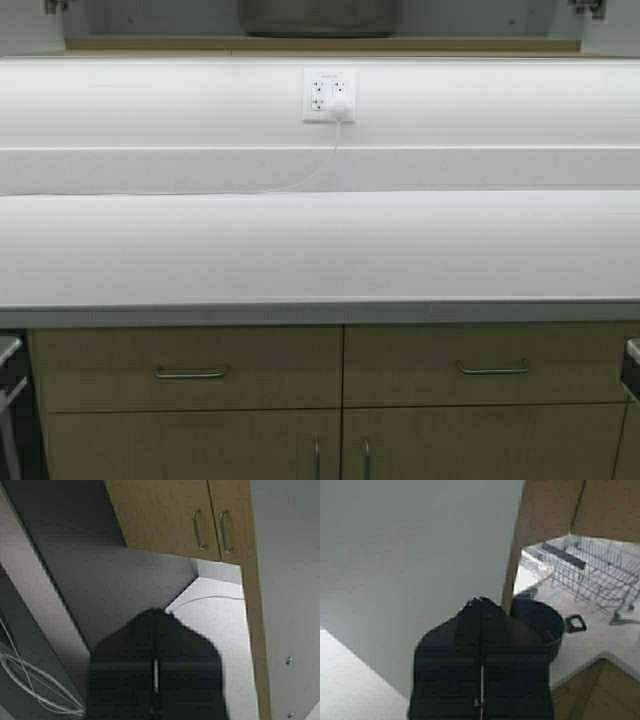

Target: Open the cabinet, put the pot inside, then close it

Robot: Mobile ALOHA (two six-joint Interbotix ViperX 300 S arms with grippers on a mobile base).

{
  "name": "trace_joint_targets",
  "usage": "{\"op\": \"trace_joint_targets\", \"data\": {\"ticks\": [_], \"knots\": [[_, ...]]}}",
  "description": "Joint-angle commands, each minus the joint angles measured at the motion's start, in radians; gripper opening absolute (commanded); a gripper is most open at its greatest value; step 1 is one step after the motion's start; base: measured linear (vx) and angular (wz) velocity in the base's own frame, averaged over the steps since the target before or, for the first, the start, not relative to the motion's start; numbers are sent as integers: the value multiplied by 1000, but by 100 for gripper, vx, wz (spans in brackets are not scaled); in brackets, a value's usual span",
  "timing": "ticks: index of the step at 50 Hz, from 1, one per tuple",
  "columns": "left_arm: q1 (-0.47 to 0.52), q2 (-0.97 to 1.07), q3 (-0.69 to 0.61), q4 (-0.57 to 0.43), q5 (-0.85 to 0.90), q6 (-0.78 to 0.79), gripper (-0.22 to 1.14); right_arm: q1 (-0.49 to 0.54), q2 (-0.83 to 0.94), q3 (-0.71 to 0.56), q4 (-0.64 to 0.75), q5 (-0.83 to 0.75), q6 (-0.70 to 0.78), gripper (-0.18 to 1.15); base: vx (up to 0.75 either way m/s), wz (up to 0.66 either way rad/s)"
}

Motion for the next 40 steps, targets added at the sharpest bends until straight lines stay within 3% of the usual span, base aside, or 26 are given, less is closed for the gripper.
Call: {"op": "trace_joint_targets", "data": {"ticks": [1, 8, 14, 26, 40], "knots": [[12, 86, -83, 75, 11, -86, 3, -86, 67, -110, 17, -12, 3, 6, -4, -4], [43, 158, -146, 186, 11, -161, 3, -124, 132, -195, 17, -15, 3, 6, -2, -3], [101, 239, -206, 204, 3, -178, 3, -126, 204, -256, 21, -23, 3, 6, 0, 0], [172, 368, -238, 183, -100, -201, 3, -126, 344, -353, 46, -31, -2, 6, 0, 0], [322, 495, -241, 77, -255, -233, 3, -126, 396, -379, 48, -32, -8, 6, 1, 1]]}}
